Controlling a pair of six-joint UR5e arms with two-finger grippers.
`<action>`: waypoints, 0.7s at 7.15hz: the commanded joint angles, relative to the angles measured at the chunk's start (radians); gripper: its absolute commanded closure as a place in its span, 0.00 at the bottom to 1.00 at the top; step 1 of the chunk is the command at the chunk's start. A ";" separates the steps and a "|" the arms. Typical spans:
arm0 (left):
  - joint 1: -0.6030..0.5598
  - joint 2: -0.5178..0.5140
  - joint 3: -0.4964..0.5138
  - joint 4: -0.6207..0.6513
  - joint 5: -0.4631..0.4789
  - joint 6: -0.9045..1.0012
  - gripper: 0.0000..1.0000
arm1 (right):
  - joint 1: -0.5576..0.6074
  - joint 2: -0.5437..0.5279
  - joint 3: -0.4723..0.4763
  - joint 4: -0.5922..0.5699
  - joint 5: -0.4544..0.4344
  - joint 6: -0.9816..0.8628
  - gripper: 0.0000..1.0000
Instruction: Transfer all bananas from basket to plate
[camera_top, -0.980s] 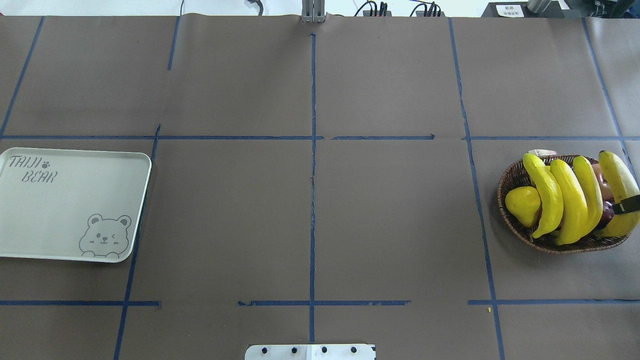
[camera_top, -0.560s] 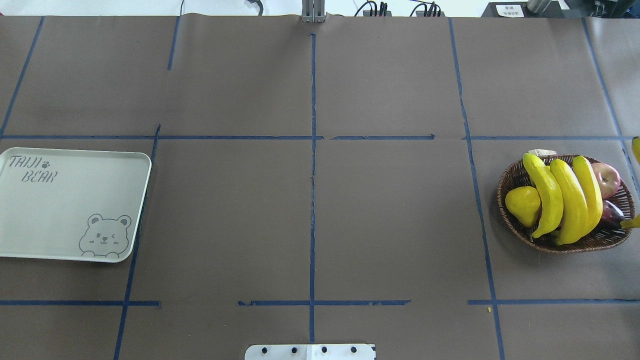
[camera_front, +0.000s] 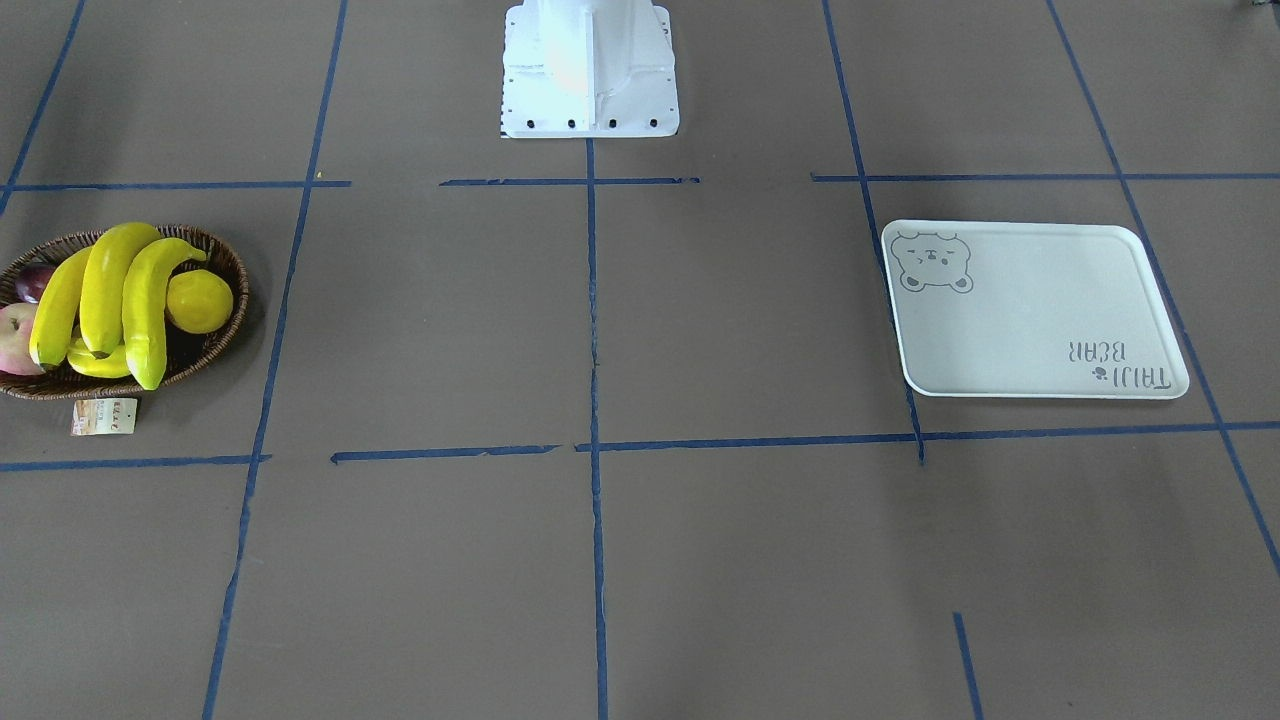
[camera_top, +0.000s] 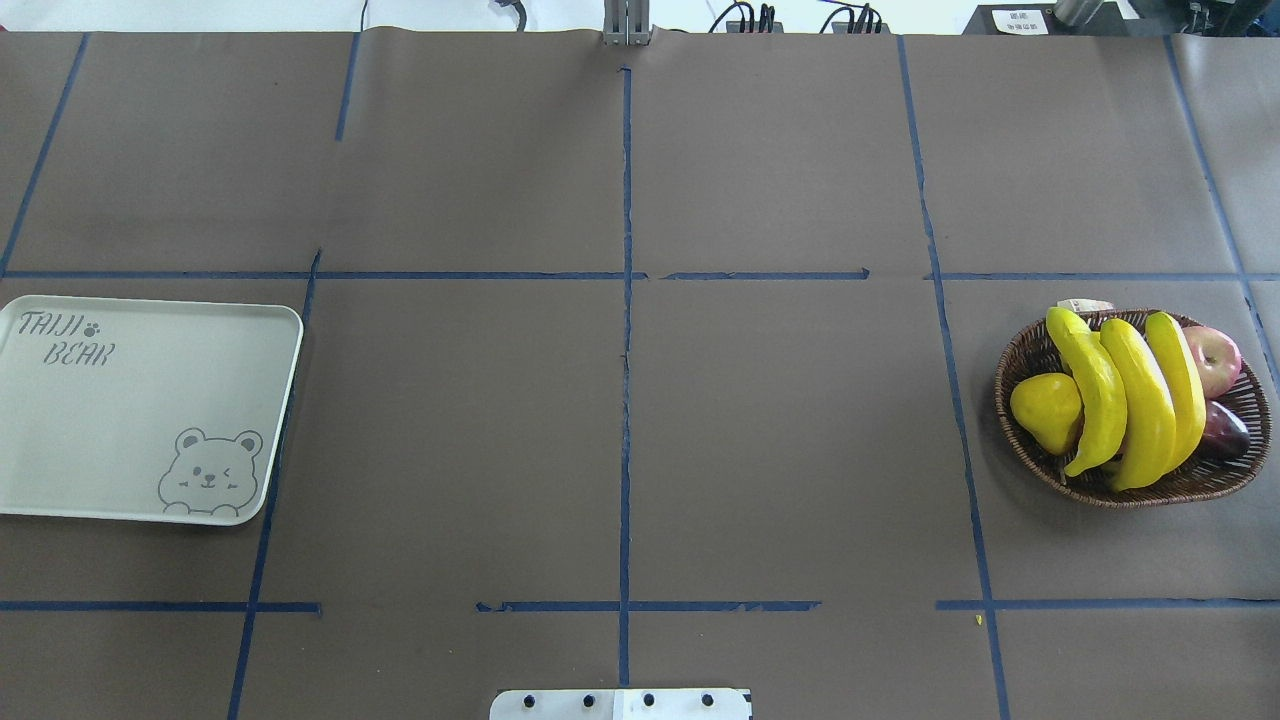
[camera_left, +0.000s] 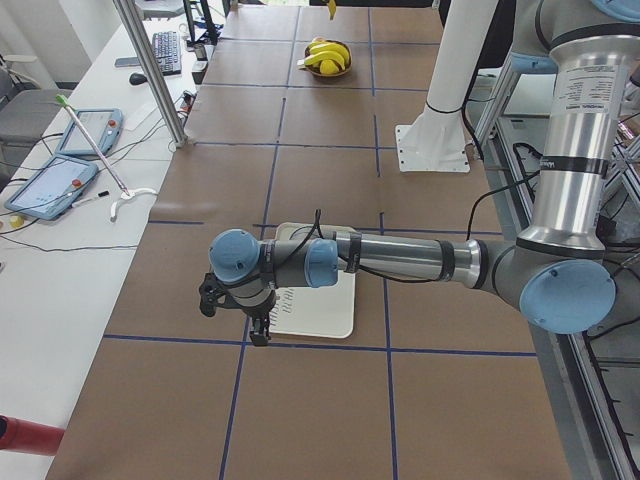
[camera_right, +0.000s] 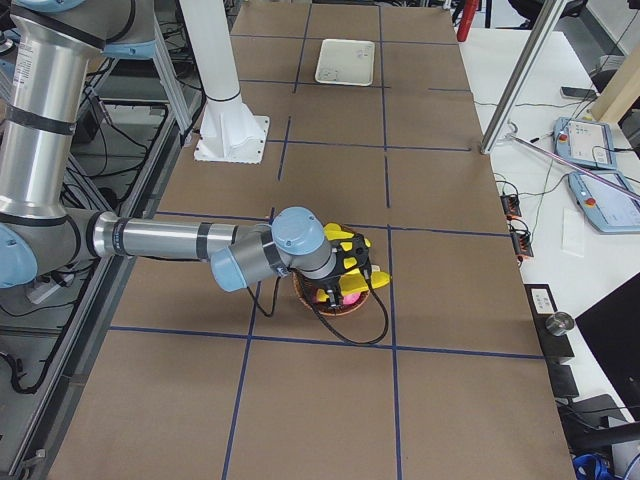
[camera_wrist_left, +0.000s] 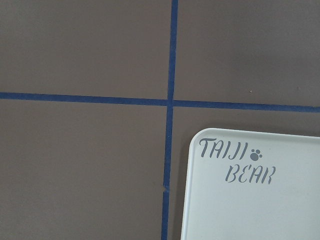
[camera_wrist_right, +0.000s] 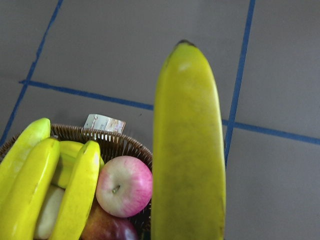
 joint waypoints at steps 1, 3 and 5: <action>0.002 -0.010 -0.005 -0.001 -0.002 -0.001 0.00 | 0.022 0.180 -0.005 -0.132 0.006 0.016 0.99; 0.044 -0.013 -0.040 -0.140 0.000 -0.024 0.00 | -0.109 0.366 -0.005 -0.190 0.061 0.237 0.98; 0.238 -0.019 -0.076 -0.405 0.004 -0.390 0.00 | -0.313 0.506 -0.001 -0.175 0.051 0.561 0.99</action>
